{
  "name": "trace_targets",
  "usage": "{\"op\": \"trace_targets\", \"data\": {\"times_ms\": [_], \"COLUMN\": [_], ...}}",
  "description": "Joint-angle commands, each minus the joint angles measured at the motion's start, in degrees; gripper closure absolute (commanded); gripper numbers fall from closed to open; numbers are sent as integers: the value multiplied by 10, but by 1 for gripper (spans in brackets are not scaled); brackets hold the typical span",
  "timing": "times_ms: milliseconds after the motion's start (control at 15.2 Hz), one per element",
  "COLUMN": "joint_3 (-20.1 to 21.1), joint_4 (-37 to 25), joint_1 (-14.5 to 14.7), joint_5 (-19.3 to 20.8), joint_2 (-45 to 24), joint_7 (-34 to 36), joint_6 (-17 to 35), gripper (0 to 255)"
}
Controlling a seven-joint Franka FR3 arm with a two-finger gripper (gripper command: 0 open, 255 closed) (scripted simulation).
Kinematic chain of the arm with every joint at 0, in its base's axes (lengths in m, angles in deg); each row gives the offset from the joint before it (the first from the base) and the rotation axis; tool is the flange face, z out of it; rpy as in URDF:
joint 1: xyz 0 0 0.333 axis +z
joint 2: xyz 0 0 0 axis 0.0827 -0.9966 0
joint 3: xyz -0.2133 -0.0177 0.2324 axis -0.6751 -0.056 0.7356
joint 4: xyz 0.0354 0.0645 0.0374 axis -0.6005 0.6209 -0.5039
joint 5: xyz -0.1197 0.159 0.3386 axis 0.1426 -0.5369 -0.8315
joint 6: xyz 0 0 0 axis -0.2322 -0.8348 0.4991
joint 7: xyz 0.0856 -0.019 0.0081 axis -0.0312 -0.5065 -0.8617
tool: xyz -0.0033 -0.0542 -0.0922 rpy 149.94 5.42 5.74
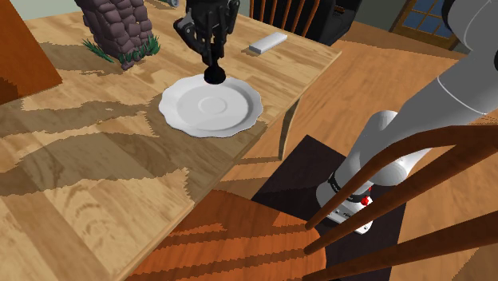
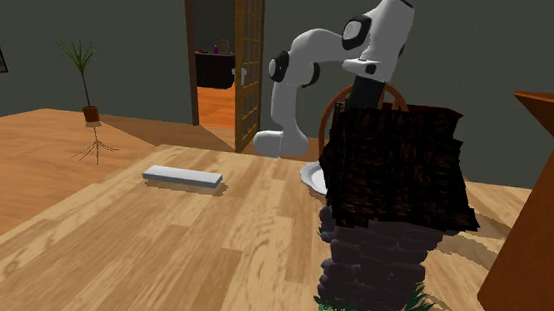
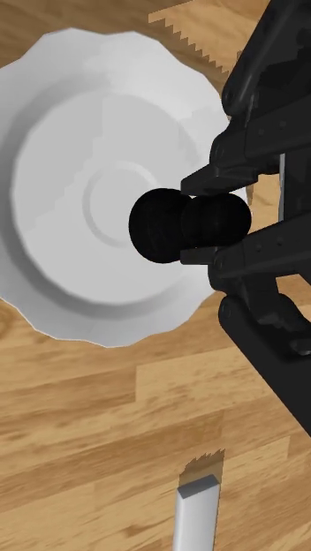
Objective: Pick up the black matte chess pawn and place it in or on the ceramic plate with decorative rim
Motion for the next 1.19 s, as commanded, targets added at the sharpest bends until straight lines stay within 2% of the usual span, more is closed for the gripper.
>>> {"op": "trace_targets", "data": {"times_ms": [0,594,1122], "joint_3": [-1,-4,-4], "joint_4": [25,119,119], "joint_1": [1,4,4], "joint_5": [-3,-11,-11], "joint_2": [7,28,28], "joint_7": [2,8,8], "joint_6": [19,93,93], "gripper": [255,255,255]}}
